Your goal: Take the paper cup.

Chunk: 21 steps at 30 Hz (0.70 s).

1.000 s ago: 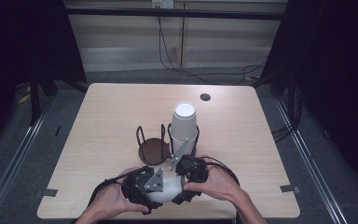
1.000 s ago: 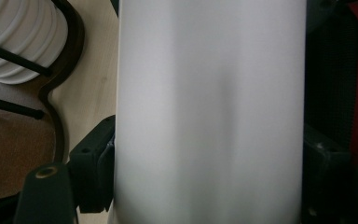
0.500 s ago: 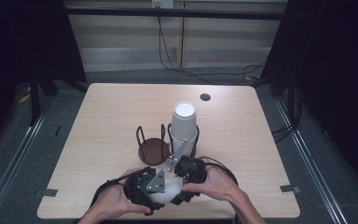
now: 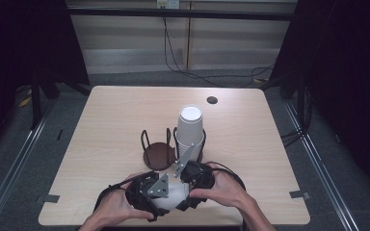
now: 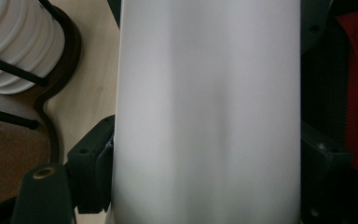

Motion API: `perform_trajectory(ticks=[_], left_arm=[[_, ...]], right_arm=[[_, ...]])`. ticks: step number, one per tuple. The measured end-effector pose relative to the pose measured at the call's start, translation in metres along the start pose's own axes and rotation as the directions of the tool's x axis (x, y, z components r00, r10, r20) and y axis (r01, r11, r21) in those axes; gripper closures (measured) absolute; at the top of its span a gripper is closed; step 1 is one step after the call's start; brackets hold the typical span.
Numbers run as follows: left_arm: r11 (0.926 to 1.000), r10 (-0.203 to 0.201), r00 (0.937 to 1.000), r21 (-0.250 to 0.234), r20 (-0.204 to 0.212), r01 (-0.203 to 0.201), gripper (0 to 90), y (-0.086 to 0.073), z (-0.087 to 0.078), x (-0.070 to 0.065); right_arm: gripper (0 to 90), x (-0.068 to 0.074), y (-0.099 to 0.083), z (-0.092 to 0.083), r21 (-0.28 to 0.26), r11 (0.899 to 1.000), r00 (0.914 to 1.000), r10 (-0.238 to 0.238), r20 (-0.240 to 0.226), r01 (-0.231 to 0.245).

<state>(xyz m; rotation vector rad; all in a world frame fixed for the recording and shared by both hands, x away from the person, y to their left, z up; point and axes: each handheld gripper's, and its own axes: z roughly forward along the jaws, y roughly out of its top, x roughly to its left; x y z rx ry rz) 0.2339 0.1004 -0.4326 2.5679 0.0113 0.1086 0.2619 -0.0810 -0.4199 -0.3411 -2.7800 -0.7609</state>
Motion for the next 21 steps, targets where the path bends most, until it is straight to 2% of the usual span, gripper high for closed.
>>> perform_trajectory(ticks=[3,5,8,10,14,17,19,20,21], left_arm=[[1.0000,-0.005,1.0000,-0.009,0.000,0.005,19.7,0.000,0.000,0.001],[0.9999,-0.003,1.0000,-0.017,0.001,0.003,18.4,-0.001,-0.001,0.001],[0.9987,0.000,0.9997,-0.052,-0.023,-0.001,16.6,-0.003,-0.002,0.003],[0.9961,-0.019,0.9996,-0.087,-0.021,0.018,15.5,-0.005,-0.005,0.005],[0.9936,-0.029,0.9994,-0.110,-0.018,0.027,14.8,-0.006,-0.007,0.007],[0.9925,-0.021,0.9996,-0.121,-0.018,0.019,15.3,-0.006,-0.009,0.007],[0.9888,-0.028,0.9995,-0.147,-0.017,0.025,15.2,-0.007,-0.010,0.007],[0.9871,-0.028,0.9996,-0.158,-0.004,0.027,15.2,-0.008,-0.011,0.007],[0.9848,-0.021,0.9997,-0.173,-0.013,0.019,15.2,-0.008,-0.012,0.008]], right_arm=[[26.0,-0.001,0.000,-0.001,0.004,1.000,1.0000,0.003,-0.004,-0.003],[26.0,-0.001,0.001,-0.002,0.003,1.000,0.9999,-0.012,-0.002,0.012],[25.9,0.000,0.003,-0.004,0.001,1.000,0.9999,-0.007,0.013,0.007],[25.9,0.001,0.004,-0.005,-0.006,1.000,0.9996,-0.009,0.027,0.009],[25.9,0.001,0.005,-0.006,-0.006,1.000,0.9995,0.001,0.031,0.000],[25.8,-0.001,0.005,-0.005,-0.013,1.000,0.9994,-0.015,0.031,0.015],[25.8,-0.001,0.004,-0.006,-0.024,1.000,0.9994,-0.015,0.031,0.016],[25.7,0.000,0.004,-0.007,-0.016,1.000,0.9997,-0.002,0.022,0.002],[25.7,0.000,0.004,-0.007,-0.010,1.000,0.9999,0.002,0.015,-0.002]])
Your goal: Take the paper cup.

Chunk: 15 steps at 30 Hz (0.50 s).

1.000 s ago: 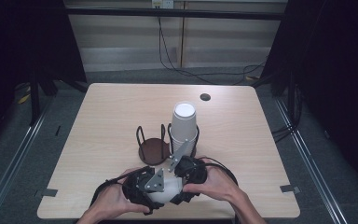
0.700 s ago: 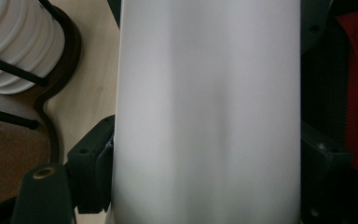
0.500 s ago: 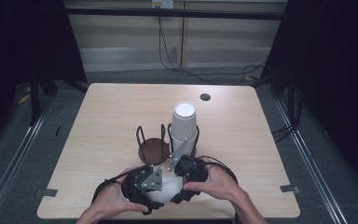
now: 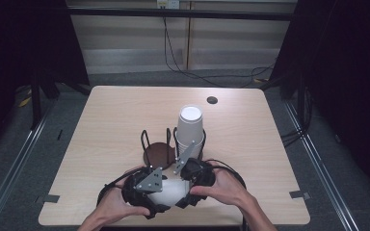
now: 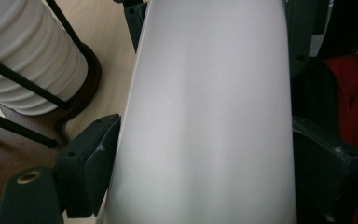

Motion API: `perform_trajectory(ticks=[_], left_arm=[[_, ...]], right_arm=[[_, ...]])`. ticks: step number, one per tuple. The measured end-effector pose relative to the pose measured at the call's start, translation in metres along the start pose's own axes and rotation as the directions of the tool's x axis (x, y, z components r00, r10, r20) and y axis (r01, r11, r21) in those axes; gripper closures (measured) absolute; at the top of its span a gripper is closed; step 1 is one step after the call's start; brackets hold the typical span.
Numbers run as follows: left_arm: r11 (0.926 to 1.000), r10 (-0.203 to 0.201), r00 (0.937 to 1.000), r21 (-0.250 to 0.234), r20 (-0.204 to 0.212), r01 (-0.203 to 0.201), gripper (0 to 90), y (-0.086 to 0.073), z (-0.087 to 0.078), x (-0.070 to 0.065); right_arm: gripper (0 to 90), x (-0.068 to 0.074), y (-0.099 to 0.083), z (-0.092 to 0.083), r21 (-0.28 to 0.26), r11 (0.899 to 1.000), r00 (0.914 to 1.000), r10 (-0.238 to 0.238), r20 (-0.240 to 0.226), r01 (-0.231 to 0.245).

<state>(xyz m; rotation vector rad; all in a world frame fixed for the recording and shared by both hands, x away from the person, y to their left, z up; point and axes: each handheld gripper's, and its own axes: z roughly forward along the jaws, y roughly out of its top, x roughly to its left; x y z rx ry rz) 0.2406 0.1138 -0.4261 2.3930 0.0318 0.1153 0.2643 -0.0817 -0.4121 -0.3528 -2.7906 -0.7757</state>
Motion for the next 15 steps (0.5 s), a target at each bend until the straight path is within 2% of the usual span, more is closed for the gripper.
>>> perform_trajectory(ticks=[2,3,6,10,12,15], left_arm=[[0.9998,-0.009,1.0000,-0.020,0.002,0.009,15.2,0.000,-0.001,0.000],[0.9995,-0.012,0.9999,-0.031,0.001,0.012,15.2,0.000,-0.002,0.000],[0.9983,-0.012,0.9999,-0.056,0.008,0.013,15.1,0.001,-0.004,0.001],[0.9967,-0.019,0.9998,-0.079,0.011,0.019,15.3,0.002,-0.008,0.003],[0.9946,-0.034,0.9994,-0.098,0.006,0.034,15.4,0.001,-0.010,0.004],[0.9866,-0.058,0.9983,-0.153,-0.007,0.057,16.0,-0.001,-0.015,0.006]], right_arm=[[25.6,-0.001,-0.001,-0.001,-0.011,1.000,0.9999,-0.014,-0.002,0.014],[25.7,0.000,-0.001,-0.002,0.000,1.000,1.0000,-0.001,-0.002,0.001],[25.7,0.000,-0.002,-0.003,-0.016,1.000,0.9998,-0.017,0.007,0.017],[25.6,0.000,-0.003,-0.005,-0.012,1.000,0.9999,-0.009,0.010,0.009],[25.6,0.000,-0.003,-0.005,-0.016,1.000,0.9999,-0.006,0.012,0.007],[25.5,-0.002,-0.005,-0.005,-0.019,1.000,0.9998,-0.004,0.019,0.004]])
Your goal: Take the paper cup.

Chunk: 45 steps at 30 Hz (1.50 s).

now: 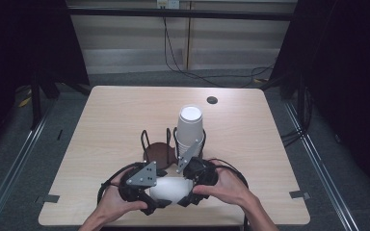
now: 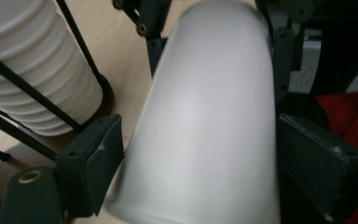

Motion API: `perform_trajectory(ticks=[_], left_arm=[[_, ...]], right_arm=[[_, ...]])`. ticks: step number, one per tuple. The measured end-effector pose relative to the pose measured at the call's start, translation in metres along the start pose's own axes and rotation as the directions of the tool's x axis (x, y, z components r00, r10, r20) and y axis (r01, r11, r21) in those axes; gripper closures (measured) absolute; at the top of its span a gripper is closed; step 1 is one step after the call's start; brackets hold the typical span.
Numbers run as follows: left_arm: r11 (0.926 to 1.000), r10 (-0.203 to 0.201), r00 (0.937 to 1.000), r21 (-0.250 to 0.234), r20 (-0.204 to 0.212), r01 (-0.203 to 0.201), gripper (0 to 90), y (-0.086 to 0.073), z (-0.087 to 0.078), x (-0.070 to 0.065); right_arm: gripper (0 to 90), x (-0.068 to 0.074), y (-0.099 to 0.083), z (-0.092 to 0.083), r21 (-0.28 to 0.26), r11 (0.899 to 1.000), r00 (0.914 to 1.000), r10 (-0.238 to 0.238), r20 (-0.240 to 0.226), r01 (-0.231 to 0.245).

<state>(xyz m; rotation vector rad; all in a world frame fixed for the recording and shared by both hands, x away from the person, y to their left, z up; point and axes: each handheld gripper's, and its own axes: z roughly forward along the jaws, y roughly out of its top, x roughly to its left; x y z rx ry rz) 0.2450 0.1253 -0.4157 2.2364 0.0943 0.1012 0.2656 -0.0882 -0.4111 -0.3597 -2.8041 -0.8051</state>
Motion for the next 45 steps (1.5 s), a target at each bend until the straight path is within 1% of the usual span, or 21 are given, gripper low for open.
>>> perform_trajectory(ticks=[2,4,6,7,9,11,13,15,16,20,21,22,24,25,26,27,32,36,38,40,45], left_arm=[[0.9999,-0.004,1.0000,-0.016,-0.008,0.003,15.9,0.000,-0.003,0.001],[0.9997,-0.007,0.9998,-0.022,-0.019,0.007,15.9,-0.001,-0.006,0.002],[0.9990,-0.021,0.9996,-0.041,-0.017,0.020,16.0,-0.001,-0.008,0.003],[0.9983,-0.026,0.9995,-0.052,-0.016,0.025,16.0,-0.002,-0.009,0.003],[0.9968,-0.031,0.9986,-0.075,-0.044,0.027,16.2,-0.003,-0.014,0.005],[0.9942,-0.050,0.9974,-0.097,-0.052,0.045,16.0,-0.004,-0.018,0.007],[0.9930,-0.054,0.9969,-0.108,-0.058,0.048,16.0,-0.005,-0.020,0.008],[0.9919,-0.058,0.9960,-0.117,-0.068,0.049,15.8,-0.007,-0.023,0.009],[0.9917,-0.058,0.9967,-0.118,-0.058,0.051,15.8,-0.008,-0.023,0.010],[0.9885,-0.080,0.9949,-0.134,-0.063,0.071,15.9,-0.012,-0.025,0.012],[0.9872,-0.086,0.9943,-0.139,-0.062,0.077,15.8,-0.013,-0.025,0.012],[0.9855,-0.098,0.9931,-0.145,-0.064,0.088,15.8,-0.015,-0.025,0.013],[0.9858,-0.102,0.9910,-0.143,-0.086,0.089,15.9,-0.018,-0.025,0.013],[0.9823,-0.117,0.9895,-0.157,-0.086,0.102,15.9,-0.019,-0.025,0.013],[0.9796,-0.125,0.9888,-0.169,-0.082,0.110,15.9,-0.022,-0.026,0.014],[0.9792,-0.128,0.9882,-0.169,-0.084,0.112,16.1,-0.023,-0.026,0.014],[0.9747,-0.144,0.9859,-0.184,-0.085,0.126,16.2,-0.027,-0.028,0.014],[0.9707,-0.156,0.9852,-0.195,-0.071,0.140,16.3,-0.029,-0.028,0.015],[0.9682,-0.162,0.9839,-0.205,-0.075,0.144,16.6,-0.029,-0.029,0.014],[0.9690,-0.160,0.9843,-0.202,-0.075,0.142,16.6,-0.029,-0.029,0.014],[0.9663,-0.164,0.9843,-0.211,-0.064,0.147,16.5,-0.030,-0.027,0.012]], right_arm=[[25.5,-0.001,-0.002,0.000,0.013,1.000,0.9998,0.018,-0.001,-0.018],[25.4,-0.003,-0.004,0.000,0.005,1.000,0.9999,0.011,0.002,-0.011],[25.4,-0.004,-0.007,-0.003,0.001,0.999,0.9994,0.034,0.004,-0.034],[25.4,-0.005,-0.009,-0.003,-0.009,0.999,0.9994,0.032,0.007,-0.032],[25.4,-0.006,-0.012,-0.006,-0.007,0.999,0.9991,0.042,0.008,-0.042],[25.3,-0.007,-0.015,-0.008,-0.005,0.998,0.9980,0.059,0.019,-0.059],[25.3,-0.008,-0.019,-0.011,-0.010,0.998,0.9977,0.064,0.024,-0.064],[25.3,-0.010,-0.022,-0.014,-0.022,0.997,0.9968,0.074,0.030,-0.073],[25.3,-0.010,-0.024,-0.015,-0.033,0.996,0.9961,0.078,0.040,-0.077],[25.2,-0.012,-0.028,-0.020,-0.053,0.994,0.9935,0.101,0.053,-0.098],[25.2,-0.013,-0.029,-0.020,-0.062,0.994,0.9942,0.094,0.052,-0.091],[25.2,-0.013,-0.030,-0.020,-0.065,0.994,0.9938,0.095,0.057,-0.091],[25.1,-0.013,-0.032,-0.020,-0.077,0.992,0.9933,0.104,0.051,-0.100],[25.1,-0.013,-0.033,-0.020,-0.084,0.991,0.9924,0.108,0.058,-0.103],[25.1,-0.013,-0.034,-0.020,-0.095,0.989,0.9920,0.115,0.053,-0.109],[25.1,-0.014,-0.036,-0.020,-0.127,0.986,0.9928,0.110,0.048,-0.103],[25.1,-0.015,-0.039,-0.019,-0.157,0.982,0.9916,0.115,0.059,-0.104],[25.1,-0.016,-0.042,-0.021,-0.201,0.975,0.9915,0.113,0.064,-0.098],[25.1,-0.016,-0.042,-0.021,-0.213,0.972,0.9917,0.113,0.061,-0.098],[25.2,-0.016,-0.044,-0.020,-0.235,0.967,0.9918,0.115,0.057,-0.098],[25.1,-0.016,-0.046,-0.017,-0.275,0.957,0.9929,0.108,0.051,-0.090]])
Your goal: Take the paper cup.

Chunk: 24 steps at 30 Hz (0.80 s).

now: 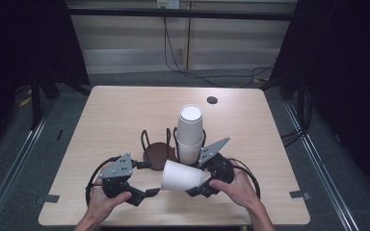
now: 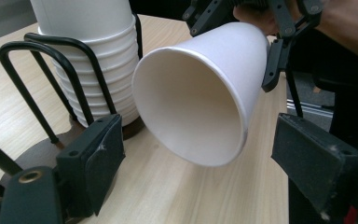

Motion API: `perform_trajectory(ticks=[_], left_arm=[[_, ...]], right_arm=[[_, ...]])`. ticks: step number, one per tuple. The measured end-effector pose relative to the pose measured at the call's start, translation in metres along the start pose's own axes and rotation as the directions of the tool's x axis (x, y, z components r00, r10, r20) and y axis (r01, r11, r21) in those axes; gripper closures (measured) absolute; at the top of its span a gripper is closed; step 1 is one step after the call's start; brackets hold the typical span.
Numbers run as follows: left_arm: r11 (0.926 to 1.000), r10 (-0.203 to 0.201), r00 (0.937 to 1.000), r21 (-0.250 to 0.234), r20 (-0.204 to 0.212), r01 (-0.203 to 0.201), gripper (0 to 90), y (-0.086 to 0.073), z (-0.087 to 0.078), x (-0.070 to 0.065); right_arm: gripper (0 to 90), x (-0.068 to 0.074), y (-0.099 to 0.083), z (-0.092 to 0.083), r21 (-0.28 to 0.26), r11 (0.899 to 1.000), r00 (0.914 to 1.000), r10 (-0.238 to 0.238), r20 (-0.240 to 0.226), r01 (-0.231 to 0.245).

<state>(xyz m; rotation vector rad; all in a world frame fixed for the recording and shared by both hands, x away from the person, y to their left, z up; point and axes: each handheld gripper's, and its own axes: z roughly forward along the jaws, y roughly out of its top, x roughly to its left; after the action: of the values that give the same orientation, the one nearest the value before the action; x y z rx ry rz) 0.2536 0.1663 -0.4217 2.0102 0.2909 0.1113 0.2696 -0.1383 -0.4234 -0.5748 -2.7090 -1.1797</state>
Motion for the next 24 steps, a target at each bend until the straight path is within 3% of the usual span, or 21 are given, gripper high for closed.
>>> perform_trajectory(ticks=[3,11,16,20,22,24], left_arm=[[0.9993,-0.025,0.9995,-0.028,0.018,0.026,16.3,0.0001,-0.0007,-0.0002],[0.9979,-0.034,0.9994,-0.055,0.011,0.034,15.8,0.0005,-0.0024,0.0000],[0.9965,-0.042,0.9988,-0.071,0.025,0.044,15.8,-0.0006,-0.0025,-0.0009],[0.9949,-0.051,0.9981,-0.086,0.036,0.053,15.7,-0.0020,-0.0022,-0.0005],[0.9936,-0.054,0.9983,-0.098,0.023,0.056,15.7,-0.0025,-0.0013,-0.0013],[0.9927,-0.056,0.9976,-0.105,0.039,0.060,15.7,-0.0025,-0.0007,-0.0011]], right_arm=[[25.2,0.0016,-0.0018,0.0006,-0.052,0.998,0.9997,-0.023,-0.006,0.022],[25.2,0.0015,-0.0066,0.0037,-0.127,0.991,0.9991,-0.034,-0.024,0.031],[25.2,0.0016,-0.0076,0.0023,-0.189,0.981,0.9982,-0.044,-0.040,0.035],[25.2,0.0037,-0.0078,0.0018,-0.223,0.973,0.9972,-0.064,-0.040,0.053],[25.1,0.0059,-0.0076,0.0020,-0.232,0.971,0.9974,-0.070,-0.017,0.065],[25.2,0.0064,-0.0071,0.0039,-0.238,0.969,0.9963,-0.082,-0.025,0.074]])
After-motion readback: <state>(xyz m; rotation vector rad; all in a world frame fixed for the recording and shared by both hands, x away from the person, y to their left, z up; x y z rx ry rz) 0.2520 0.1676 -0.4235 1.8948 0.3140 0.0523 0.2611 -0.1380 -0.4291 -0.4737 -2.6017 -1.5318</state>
